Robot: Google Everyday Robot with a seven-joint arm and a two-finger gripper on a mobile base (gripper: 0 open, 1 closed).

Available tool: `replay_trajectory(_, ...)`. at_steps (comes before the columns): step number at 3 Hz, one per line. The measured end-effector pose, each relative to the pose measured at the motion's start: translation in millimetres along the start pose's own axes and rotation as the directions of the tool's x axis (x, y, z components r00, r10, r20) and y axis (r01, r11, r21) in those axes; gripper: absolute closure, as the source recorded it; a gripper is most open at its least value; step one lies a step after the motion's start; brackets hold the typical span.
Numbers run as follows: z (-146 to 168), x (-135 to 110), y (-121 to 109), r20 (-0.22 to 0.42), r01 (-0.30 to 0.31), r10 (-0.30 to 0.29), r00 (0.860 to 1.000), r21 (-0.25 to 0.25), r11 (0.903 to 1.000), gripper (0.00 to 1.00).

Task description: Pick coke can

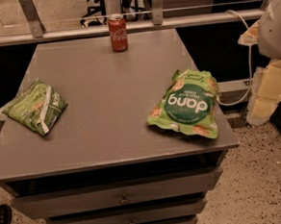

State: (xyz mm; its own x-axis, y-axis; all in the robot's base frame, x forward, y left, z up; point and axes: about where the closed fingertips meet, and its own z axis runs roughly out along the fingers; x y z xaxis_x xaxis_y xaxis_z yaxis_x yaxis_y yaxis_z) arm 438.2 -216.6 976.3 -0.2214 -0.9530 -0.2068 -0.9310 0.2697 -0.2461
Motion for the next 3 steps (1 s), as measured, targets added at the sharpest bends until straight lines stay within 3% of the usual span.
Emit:
replay_trajectory(1,0,0,0,0.0,0.0,0.0,1.0,0.0,1.0,0.0)
replay_trajectory(2,18,-9,-30,0.093,-0.024,0.022,0.995,0.021,0.9995,0.0)
replay_trajectory(3,53,-44,-92,0.29,-0.076,0.057,0.955,0.055,0.9956,0.0)
